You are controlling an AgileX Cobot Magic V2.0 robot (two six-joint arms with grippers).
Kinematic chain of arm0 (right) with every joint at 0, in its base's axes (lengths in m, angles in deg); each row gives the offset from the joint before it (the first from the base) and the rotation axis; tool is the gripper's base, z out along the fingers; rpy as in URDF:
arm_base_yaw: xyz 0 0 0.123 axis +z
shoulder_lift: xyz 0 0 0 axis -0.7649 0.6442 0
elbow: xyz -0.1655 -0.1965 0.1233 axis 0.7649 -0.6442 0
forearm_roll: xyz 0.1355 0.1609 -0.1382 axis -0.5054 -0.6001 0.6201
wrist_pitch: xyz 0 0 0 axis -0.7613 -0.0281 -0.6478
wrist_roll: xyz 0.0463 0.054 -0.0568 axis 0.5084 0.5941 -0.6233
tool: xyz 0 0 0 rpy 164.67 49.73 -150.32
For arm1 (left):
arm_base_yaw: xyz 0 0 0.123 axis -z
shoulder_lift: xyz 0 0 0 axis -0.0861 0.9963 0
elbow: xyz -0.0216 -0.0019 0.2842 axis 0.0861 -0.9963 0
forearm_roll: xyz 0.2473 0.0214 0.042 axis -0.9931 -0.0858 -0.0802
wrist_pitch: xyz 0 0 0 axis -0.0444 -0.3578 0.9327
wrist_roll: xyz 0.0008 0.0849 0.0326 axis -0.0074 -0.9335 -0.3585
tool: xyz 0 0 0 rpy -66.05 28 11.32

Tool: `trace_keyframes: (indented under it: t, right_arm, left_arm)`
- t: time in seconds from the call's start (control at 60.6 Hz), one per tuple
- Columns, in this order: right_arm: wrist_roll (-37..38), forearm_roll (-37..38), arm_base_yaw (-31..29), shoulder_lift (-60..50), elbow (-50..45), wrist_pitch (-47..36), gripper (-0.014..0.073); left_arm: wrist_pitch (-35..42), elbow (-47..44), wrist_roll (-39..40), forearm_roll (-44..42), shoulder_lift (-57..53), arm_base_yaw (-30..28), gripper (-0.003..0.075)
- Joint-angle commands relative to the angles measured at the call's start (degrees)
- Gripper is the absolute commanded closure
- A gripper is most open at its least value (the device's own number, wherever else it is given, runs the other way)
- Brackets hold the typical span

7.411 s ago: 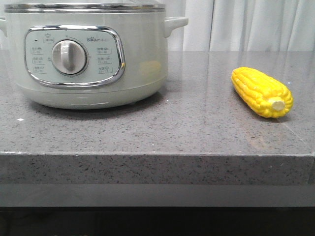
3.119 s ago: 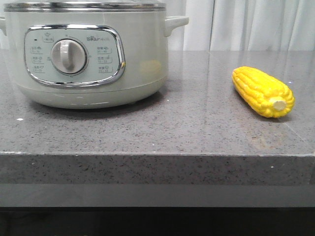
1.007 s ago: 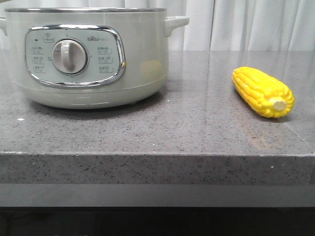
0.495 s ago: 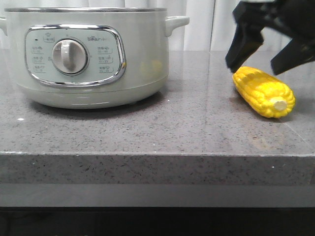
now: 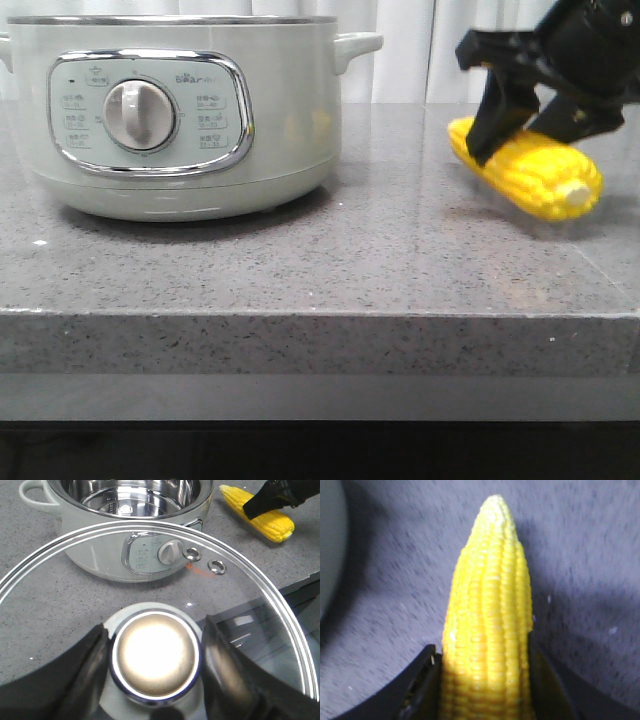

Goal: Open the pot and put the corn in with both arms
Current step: 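Lower the right gripper onto the yellow corn cob and grasp it, then carry the corn with the right gripper over the open pot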

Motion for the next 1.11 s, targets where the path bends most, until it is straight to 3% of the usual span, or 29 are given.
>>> trace_keyframes:
  t: [0.0,0.198,0.512,0.743,0.809,0.974,1.089]
  right_arm:
    - [-0.42,-0.73,-0.02,-4.79,5.61,-2.79,0.0391]
    - [-3.78,-0.8,4.38,-3.86,18.59,-2.72,0.0391]
    - [-4.81,-0.8,18.06,12.65,42.0,1.64,0.0391]
    - [-4.81,-0.8,20.47,19.94,45.83,4.35,0.038]
    - [-4.81,-0.8,20.47,20.51,45.83,5.43,0.0332]
    - [-4.81,-0.8,20.47,20.43,45.83,6.63,0.0101]
    - [-4.81,-0.74,20.34,19.45,45.99,6.47,0.0066]
  left_arm:
    - [7.88,1.91,0.39,1.41,0.31,0.52,0.0468]
    - [7.88,1.91,0.39,1.41,0.31,0.52,0.0468]
    - [7.88,1.91,0.39,1.44,0.31,0.52,0.0468]
    - [7.88,1.91,0.39,1.44,0.31,0.52,0.0468]
    - [7.88,1.91,0.39,1.44,0.31,0.52,0.0468]
    - [7.88,1.91,0.39,1.67,0.31,0.52,0.0468]
    - [7.88,1.91,0.5,1.67,0.31,0.52,0.0468]
